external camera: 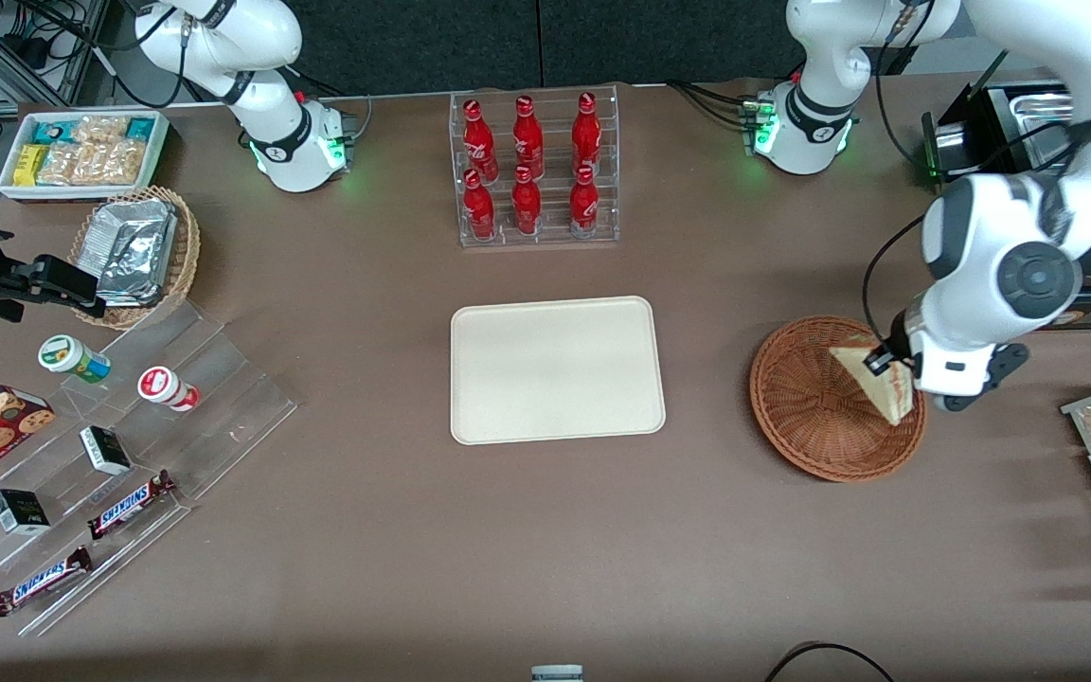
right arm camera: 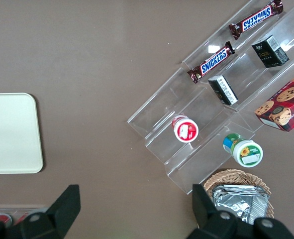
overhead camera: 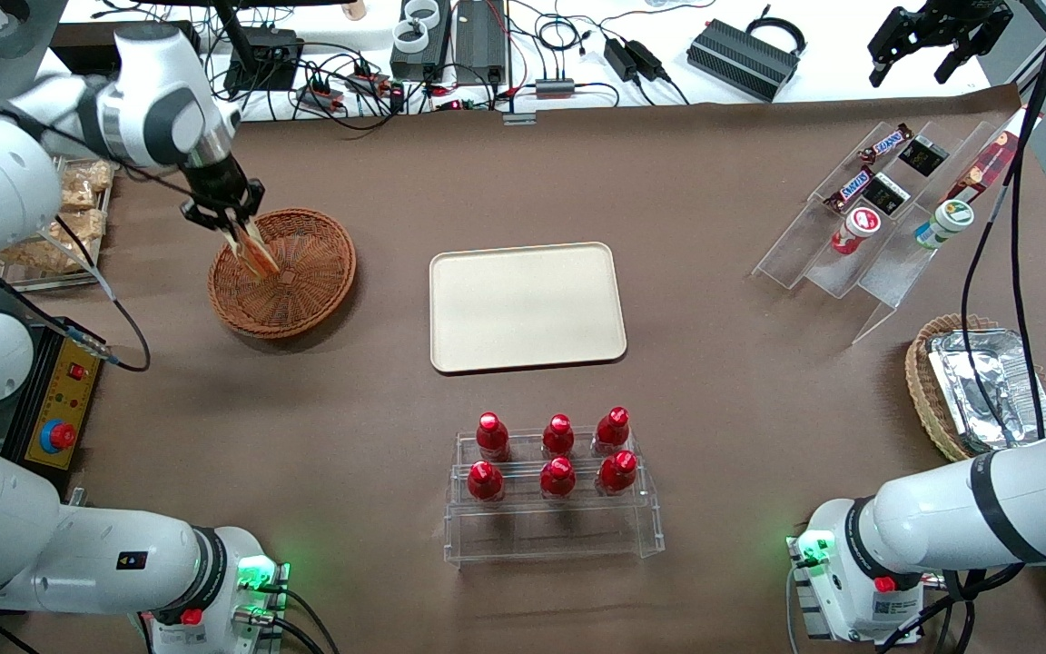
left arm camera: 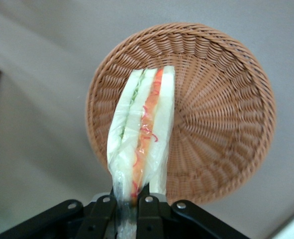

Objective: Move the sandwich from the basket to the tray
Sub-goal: 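Lift the sandwich and carry it over the white tray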

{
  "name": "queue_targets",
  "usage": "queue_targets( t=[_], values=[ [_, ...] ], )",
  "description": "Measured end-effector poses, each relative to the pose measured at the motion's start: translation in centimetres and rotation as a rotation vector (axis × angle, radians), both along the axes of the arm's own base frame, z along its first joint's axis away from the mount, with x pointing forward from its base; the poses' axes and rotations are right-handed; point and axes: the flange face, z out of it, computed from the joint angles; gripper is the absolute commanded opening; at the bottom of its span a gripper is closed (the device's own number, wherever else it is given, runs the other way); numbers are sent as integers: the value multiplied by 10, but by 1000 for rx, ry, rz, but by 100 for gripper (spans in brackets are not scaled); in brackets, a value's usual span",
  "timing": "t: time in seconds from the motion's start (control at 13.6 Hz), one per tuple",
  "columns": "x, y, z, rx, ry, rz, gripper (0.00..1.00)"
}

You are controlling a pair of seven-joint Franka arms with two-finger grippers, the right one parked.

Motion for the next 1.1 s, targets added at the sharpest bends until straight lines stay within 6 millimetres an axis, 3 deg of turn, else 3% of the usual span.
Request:
queue_targets(
  t=[0.22, 0.37, 0.59, 0.73, 1.1],
  values=[
    [-1, -49, 53, -14, 13, -105, 0],
    [-12, -105, 63, -49, 8, -193, 0],
    [-40, -187, 60, -94, 28, -332, 0],
    [-55, -230, 52, -138, 43, -390, 0],
    [-87, -338, 0, -185, 32, -479, 0]
  ],
)
